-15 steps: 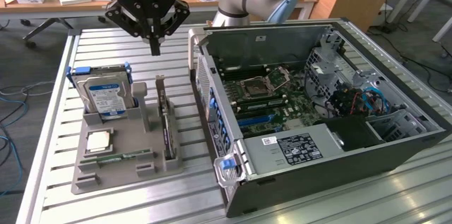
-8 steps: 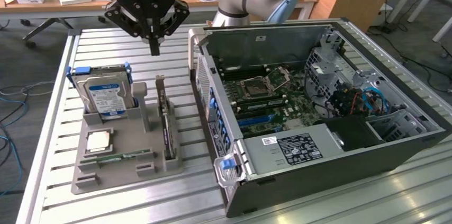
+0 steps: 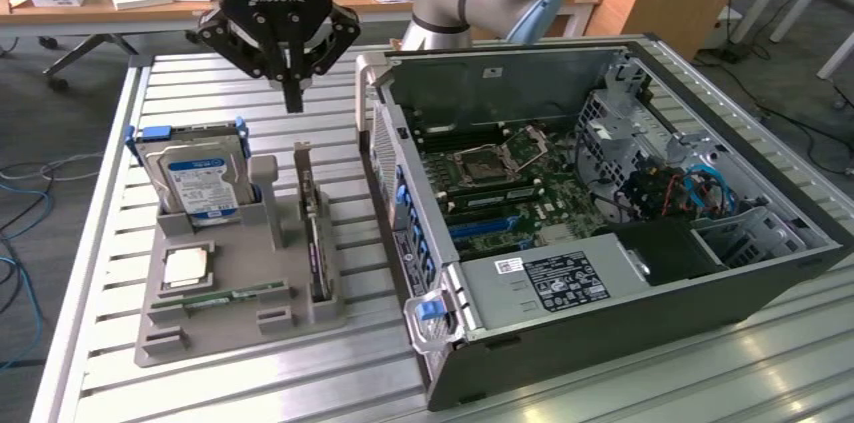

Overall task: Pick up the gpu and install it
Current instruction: 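Reach for the gpu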

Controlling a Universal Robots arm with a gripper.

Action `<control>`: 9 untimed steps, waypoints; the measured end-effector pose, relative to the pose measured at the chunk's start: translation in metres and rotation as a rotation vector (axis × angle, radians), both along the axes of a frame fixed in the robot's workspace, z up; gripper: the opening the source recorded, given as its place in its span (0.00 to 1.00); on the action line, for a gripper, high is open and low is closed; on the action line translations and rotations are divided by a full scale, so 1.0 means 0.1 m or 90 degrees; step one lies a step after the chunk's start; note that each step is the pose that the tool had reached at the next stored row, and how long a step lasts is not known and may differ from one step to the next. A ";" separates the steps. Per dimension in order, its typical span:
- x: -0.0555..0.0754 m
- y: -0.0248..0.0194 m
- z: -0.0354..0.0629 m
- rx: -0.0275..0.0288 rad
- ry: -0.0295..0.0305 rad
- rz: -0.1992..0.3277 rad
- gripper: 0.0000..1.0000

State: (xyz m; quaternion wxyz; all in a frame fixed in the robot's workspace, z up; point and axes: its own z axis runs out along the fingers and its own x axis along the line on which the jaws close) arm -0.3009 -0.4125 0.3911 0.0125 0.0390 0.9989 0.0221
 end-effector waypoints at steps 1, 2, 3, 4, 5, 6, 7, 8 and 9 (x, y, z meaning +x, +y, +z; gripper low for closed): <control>0.00 -0.012 0.000 -0.0001 0.0000 0.000 0.11; 0.00 -0.023 0.000 0.0000 0.0000 0.000 0.11; 0.00 -0.031 0.000 0.0000 0.0000 0.000 0.11; 0.00 -0.038 0.000 0.0000 0.0000 0.000 0.11; 0.00 -0.044 0.000 0.0000 0.0000 0.000 0.11; 0.00 -0.051 0.000 0.0000 0.0000 0.000 0.11; 0.00 -0.057 0.000 0.0000 0.0000 0.000 0.11; 0.00 -0.062 0.000 0.0000 0.0000 0.000 0.11; 0.00 -0.065 0.000 0.0000 0.0000 0.000 0.11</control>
